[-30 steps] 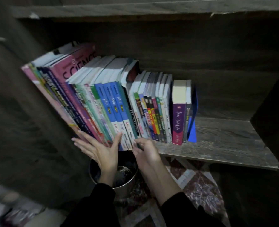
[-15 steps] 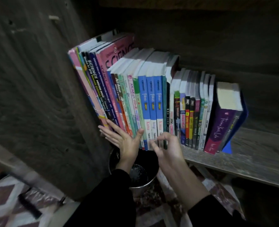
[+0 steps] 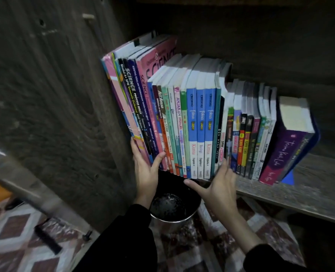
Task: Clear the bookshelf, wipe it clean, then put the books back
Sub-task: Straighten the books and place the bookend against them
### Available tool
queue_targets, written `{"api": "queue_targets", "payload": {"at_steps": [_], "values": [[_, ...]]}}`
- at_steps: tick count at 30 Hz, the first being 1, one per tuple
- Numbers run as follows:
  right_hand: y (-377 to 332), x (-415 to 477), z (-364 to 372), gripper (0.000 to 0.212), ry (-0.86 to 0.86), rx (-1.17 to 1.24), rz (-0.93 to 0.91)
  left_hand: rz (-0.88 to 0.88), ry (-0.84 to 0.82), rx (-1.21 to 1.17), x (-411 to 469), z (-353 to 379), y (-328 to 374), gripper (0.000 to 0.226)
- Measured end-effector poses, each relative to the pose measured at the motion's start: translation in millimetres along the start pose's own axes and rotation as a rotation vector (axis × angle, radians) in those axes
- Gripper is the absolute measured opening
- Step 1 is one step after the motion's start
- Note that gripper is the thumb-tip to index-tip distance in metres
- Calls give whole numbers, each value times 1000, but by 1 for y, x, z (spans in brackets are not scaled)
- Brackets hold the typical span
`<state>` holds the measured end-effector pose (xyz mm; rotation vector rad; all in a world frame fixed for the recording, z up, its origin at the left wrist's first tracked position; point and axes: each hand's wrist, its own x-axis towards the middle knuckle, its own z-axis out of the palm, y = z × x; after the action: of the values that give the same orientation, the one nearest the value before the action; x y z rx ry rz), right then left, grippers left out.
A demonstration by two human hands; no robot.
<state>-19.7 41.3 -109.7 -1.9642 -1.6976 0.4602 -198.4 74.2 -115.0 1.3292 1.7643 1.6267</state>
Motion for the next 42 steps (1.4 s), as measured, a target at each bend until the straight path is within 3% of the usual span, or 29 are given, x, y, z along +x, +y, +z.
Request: {"api": "queue_targets", "payload": {"at_steps": [4,9,15,19,24,26,28,30,32,33,35,38,40,42], "values": [[1,7,14,123,235,58,8,10,49,-38,-1,2,-4,93],[-10,7,25,120,377,201,-1,107,70,52,0,5,-5,109],[-39,10,53,110,506,139,31,172,126,123,12,1,-13,106],[-42,11,51,113,513,15,52,210,143,181,9,3,-15,93],[-34,6,47,106,381,57,29,144,239,183,-12,20,10,77],[-23,5,37,90,283,217,-12,202,237,170,-25,28,39,71],[-6,1,20,65,149,438,-4,369,188,222,-39,38,66,69],[15,-5,-4,36,307,577,-10,638,107,280,-54,51,85,64],[31,-13,-34,28,605,652,-21,833,-2,222,-70,65,97,57],[39,-15,-51,28,716,705,1,855,-70,169,-78,73,101,55],[62,-7,-76,31,830,805,145,726,-187,81,-92,93,106,61],[94,22,-107,48,646,1060,410,393,-210,111,-98,123,111,86],[98,35,-127,59,375,1226,477,347,-223,221,-98,137,114,105],[91,46,-145,49,198,1303,452,369,-242,284,-96,148,120,118]]}}
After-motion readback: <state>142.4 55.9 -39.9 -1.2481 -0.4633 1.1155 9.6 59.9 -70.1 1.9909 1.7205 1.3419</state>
